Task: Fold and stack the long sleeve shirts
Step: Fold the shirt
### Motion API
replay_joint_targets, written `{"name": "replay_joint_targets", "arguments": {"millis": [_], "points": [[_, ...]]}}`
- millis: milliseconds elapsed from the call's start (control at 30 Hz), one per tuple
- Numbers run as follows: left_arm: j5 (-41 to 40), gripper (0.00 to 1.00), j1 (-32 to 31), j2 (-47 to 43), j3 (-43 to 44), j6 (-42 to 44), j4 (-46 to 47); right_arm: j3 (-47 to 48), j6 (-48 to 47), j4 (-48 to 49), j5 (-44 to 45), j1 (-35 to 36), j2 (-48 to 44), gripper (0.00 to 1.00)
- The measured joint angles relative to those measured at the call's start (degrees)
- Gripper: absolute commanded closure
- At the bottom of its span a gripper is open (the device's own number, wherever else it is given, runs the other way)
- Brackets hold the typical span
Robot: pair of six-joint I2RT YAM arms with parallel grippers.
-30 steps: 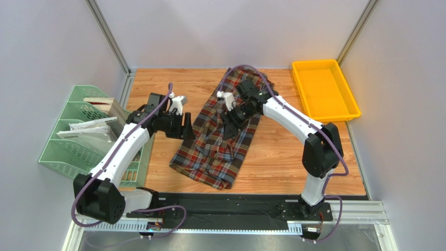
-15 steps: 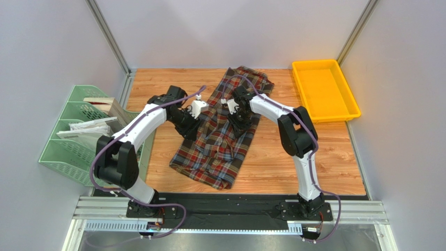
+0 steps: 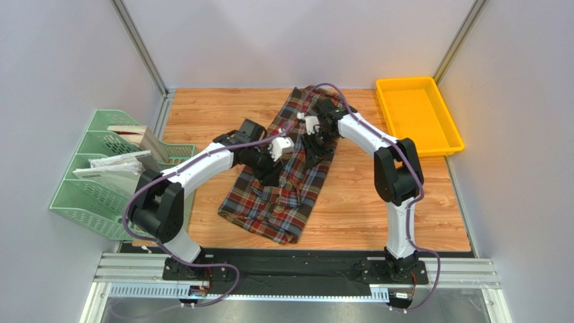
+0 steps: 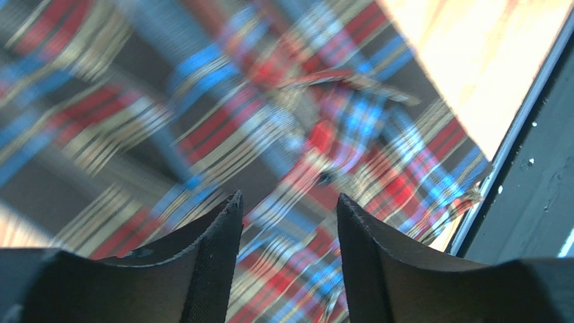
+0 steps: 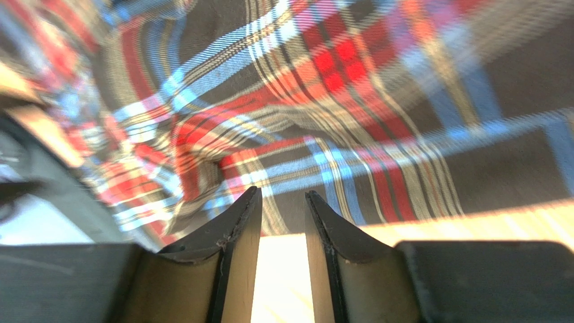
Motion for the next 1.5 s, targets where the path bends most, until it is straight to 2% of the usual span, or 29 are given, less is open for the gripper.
{"name": "replay_joint_targets", "arguments": {"millis": [167,367,633,900,967,1067,1167,1200,1267,1400,1500], "points": [[-1.7,0.38,-9.7,-4.5,-4.5,5.6,4.1,-0.4,3.2,0.1,-5.4,-4.5,-1.8,0.67],[-1.9,0.38,-17.5,-5.4,-2.6,19.9,3.7,-6.1,4.6,0.4,-7.0,-4.7,-1.8,0.68],[-0.5,0.34,-20.4,1.3,0.1,38.7,-3.6,-6.6,5.1,0.9,-7.7,-4.5,-0.4,0.68],[-2.4,0.36,-21.0,6.1,0.1,43.8,-0.8,-6.6,5.2,1.3,-8.0,-4.6,0.6,0.68],[-3.0,0.4,-21.0,7.0,0.0,44.5,0.6,-6.6,5.3,1.3,-8.1,-4.6,0.7,0.68],[-3.7,0.55,-21.0,7.7,0.0,45.3,2.3,-6.6,5.3,1.3,-8.3,-4.6,0.7,0.68],[-4.5,0.77,-21.0,8.5,-0.1,46.0,3.9,-6.6,5.3,1.3,-8.5,-4.6,0.7,0.68],[-4.9,0.88,-21.0,8.6,-0.5,46.1,4.7,-6.6,5.3,1.3,-8.5,-4.6,0.7,0.68],[-5.4,0.98,-21.0,8.7,-1.3,46.0,5.5,-6.6,5.3,1.3,-8.5,-4.6,0.7,0.68],[-4.6,1.0,-20.9,6.4,-4.5,45.9,6.8,-6.7,5.3,1.3,-8.5,-4.8,0.7,0.68],[-1.5,1.0,-20.1,0.9,-7.7,44.8,6.5,-7.0,5.3,1.4,-8.5,-5.0,0.7,0.68]]}}
